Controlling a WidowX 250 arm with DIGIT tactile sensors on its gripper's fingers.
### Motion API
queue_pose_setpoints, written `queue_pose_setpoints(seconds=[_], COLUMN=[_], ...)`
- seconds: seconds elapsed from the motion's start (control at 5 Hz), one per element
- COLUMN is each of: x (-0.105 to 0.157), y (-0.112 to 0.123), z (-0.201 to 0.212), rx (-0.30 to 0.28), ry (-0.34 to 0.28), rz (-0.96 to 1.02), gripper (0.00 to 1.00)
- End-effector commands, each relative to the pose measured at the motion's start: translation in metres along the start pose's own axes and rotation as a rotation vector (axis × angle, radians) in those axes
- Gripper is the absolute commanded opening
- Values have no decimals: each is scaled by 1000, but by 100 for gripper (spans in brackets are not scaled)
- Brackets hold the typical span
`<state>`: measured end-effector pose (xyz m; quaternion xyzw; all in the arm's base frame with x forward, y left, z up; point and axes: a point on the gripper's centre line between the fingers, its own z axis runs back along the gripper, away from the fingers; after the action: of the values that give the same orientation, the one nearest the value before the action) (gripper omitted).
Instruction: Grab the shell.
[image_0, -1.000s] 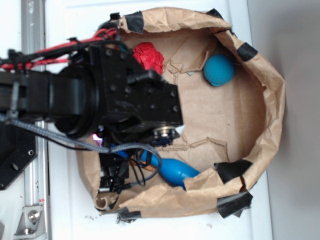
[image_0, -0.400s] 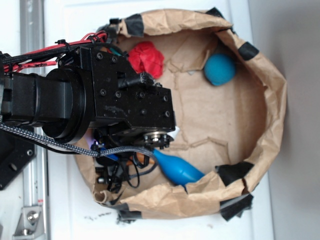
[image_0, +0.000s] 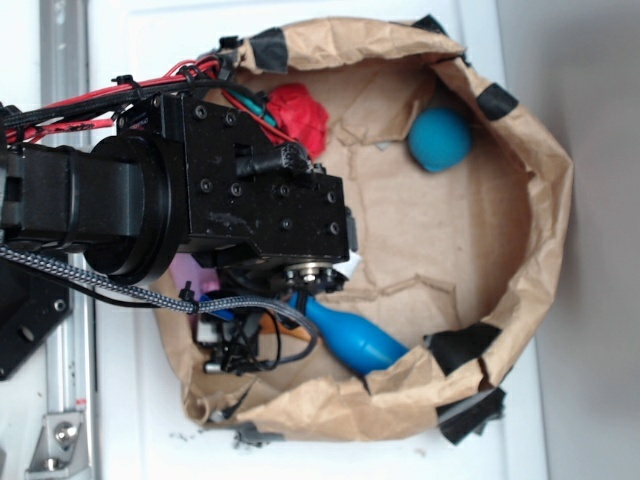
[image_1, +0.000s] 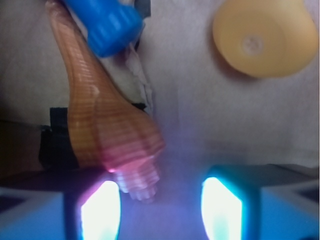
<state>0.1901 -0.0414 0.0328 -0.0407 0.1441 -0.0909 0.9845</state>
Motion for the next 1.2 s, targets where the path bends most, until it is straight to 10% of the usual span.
queue_pose_setpoints(seconds=[0.0,1.0], x=[13,26], y=[-9,-4], z=[-16,-4], rx=[-43,-26], ry=[-60,-140], rz=[-78,-56], gripper=[100,100])
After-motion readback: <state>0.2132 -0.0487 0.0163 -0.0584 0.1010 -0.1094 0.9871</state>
